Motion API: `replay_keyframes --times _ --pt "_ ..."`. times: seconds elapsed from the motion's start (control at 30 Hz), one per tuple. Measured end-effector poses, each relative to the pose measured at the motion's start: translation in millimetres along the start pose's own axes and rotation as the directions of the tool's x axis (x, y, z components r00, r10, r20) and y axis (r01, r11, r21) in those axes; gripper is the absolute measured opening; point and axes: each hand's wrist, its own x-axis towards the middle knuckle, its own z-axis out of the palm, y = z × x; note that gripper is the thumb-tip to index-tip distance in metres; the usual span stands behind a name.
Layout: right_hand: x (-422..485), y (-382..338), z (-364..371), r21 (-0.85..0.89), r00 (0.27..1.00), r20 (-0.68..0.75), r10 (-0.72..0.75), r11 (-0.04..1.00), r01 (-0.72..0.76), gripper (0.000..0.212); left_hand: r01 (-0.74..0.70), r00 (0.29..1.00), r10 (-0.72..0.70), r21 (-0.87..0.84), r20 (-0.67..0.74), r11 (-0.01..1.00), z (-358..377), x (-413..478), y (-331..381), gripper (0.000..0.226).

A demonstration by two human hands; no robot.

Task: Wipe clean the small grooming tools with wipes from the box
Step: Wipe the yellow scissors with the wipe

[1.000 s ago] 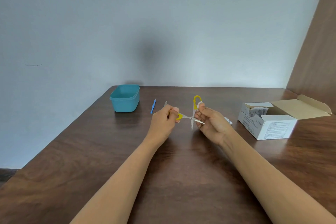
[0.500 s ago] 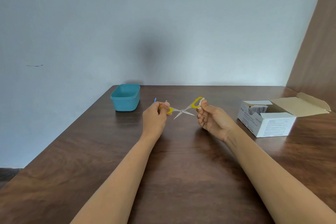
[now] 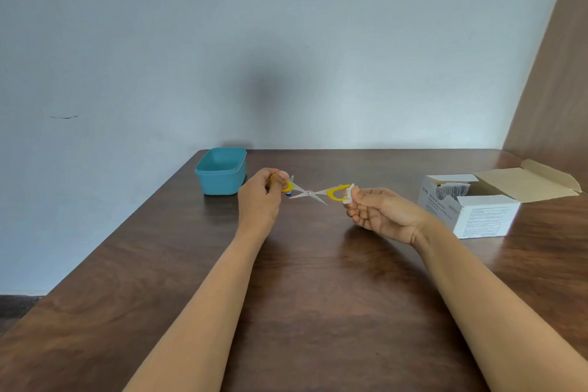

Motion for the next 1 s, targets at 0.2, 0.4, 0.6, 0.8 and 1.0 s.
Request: replay_keyframes --times 0.2,0.4,0.6,0.8,1.0 --pt "0 -1 -2 -0.122 1.000 -0.003 0.030 0.992 -0.030 0.017 -0.032 0.999 0.032 0.011 -0.032 0.999 -2 3 1 0.019" --pt "0 0 1 -0.258 1.000 -0.001 0.017 0.966 -0.017 0.014 -0.004 0.999 0.003 -0.018 -0.032 1.000 -5 2 3 0.018" --pt "2 2 -4 -0.234 0.995 -0.098 -0.009 0.972 -0.014 0.006 0.003 1.000 -0.002 -0.053 0.019 0.999 -6 2 4 0.019" --pt "-2 2 -3 -0.277 0.998 -0.054 0.012 0.961 -0.027 0.013 -0.068 0.993 0.072 -0.052 0.095 0.996 -12 4 5 0.018" --pt "-3 0 -2 -0.298 0.999 0.003 0.040 0.954 -0.037 0.015 -0.095 0.983 0.105 -0.069 0.151 0.993 -17 6 8 0.019"
